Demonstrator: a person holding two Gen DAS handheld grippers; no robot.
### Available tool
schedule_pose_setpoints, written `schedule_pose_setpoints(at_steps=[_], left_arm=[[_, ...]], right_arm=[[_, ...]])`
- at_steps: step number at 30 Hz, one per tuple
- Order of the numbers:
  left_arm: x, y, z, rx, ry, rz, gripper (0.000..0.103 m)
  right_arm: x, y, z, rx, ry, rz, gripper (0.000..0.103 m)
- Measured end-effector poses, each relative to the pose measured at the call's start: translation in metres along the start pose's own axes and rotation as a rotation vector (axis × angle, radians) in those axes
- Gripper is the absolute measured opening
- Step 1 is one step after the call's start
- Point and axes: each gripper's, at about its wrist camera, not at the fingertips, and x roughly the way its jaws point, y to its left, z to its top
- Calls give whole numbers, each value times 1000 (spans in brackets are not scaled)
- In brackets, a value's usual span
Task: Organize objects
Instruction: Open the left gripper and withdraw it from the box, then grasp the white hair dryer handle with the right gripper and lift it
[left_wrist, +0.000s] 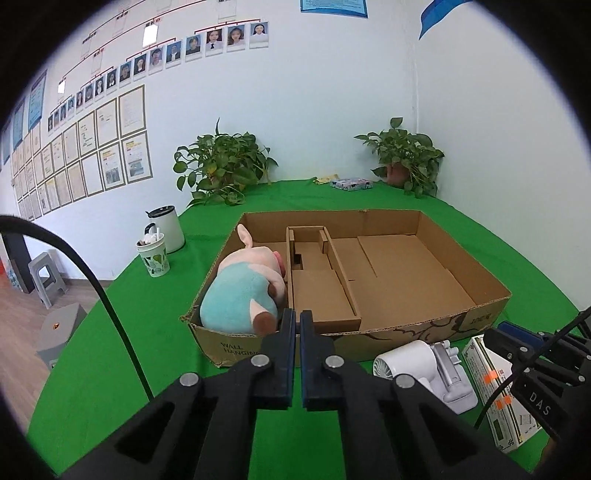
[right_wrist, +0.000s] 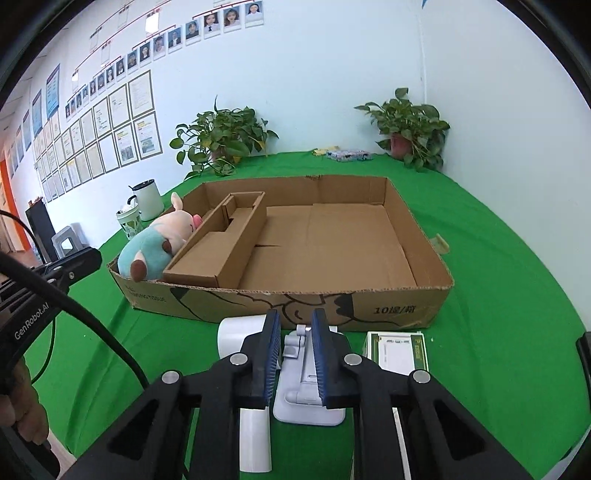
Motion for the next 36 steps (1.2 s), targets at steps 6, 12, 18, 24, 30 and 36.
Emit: schedule_pose_setpoints(at_steps=[6,12,18,24,30,36], left_arm=[[-4,0,0,-26,-32,11,86],[3,-4,-4,-26,13,-10,86],[7,-8,-9,-10,39,-15,86],[10,-6,-10,-19,51,-17,86],[15,-5,-12,-34,64,-55,86],[37,-6,-25,-81,196,-222,86]], right_arm=[[-1,-6,-4,-1,-14,-21,101],[-2,-11,-15,-6,0,-29,102],[-4,-6,-21,-22,-3,50,102],[-6,1,-22,-34,-4,108,102],[-5,3,-29,-51,23,158,101],[4,19,-53,-100,122,253,76]])
